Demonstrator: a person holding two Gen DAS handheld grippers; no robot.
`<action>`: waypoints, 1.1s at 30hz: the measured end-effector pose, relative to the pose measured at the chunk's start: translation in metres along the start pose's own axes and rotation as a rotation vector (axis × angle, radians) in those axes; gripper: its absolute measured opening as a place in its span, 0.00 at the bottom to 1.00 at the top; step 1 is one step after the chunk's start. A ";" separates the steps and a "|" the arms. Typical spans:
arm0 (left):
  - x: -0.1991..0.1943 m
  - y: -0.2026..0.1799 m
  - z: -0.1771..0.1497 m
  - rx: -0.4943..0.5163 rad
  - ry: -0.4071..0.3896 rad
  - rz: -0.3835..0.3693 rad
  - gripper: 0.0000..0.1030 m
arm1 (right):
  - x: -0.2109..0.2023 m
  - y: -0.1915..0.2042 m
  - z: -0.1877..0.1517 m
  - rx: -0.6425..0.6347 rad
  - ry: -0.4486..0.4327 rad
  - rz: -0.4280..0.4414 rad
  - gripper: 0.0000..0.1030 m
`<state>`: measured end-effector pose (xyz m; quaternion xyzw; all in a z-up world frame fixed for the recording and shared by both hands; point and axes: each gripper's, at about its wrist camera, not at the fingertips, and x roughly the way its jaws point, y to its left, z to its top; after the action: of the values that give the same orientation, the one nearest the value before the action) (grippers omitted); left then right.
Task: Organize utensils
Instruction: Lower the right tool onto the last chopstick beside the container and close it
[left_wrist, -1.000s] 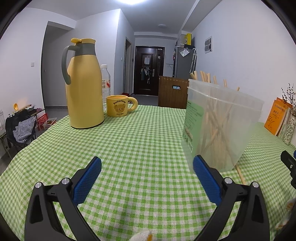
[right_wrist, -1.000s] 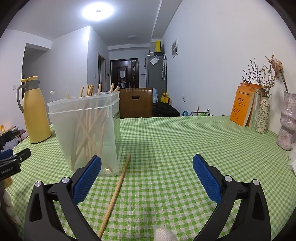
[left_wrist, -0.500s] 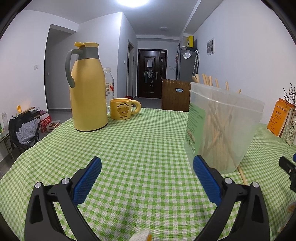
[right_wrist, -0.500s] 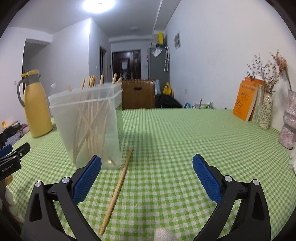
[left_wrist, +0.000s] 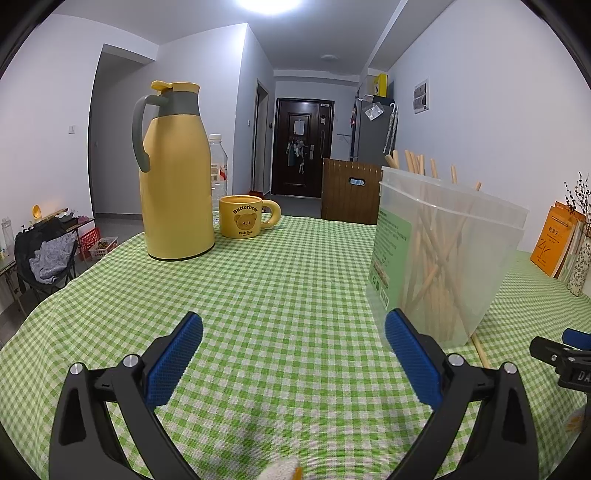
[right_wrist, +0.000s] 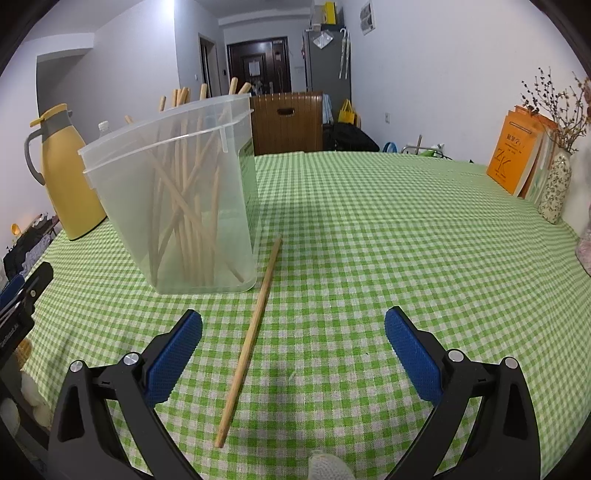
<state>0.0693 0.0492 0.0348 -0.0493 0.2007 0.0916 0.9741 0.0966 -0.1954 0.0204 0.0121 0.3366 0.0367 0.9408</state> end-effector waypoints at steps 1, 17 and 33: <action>0.000 0.000 0.000 -0.001 -0.001 0.000 0.93 | 0.003 0.001 0.001 -0.004 0.011 -0.004 0.92; -0.007 -0.005 -0.002 0.015 -0.025 -0.014 0.93 | 0.043 0.012 0.016 -0.001 0.196 0.063 0.86; -0.006 -0.005 -0.001 0.017 -0.025 -0.024 0.93 | 0.094 0.023 0.033 -0.018 0.385 0.084 0.24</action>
<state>0.0646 0.0434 0.0364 -0.0420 0.1888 0.0789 0.9779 0.1882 -0.1650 -0.0123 0.0106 0.5094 0.0806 0.8567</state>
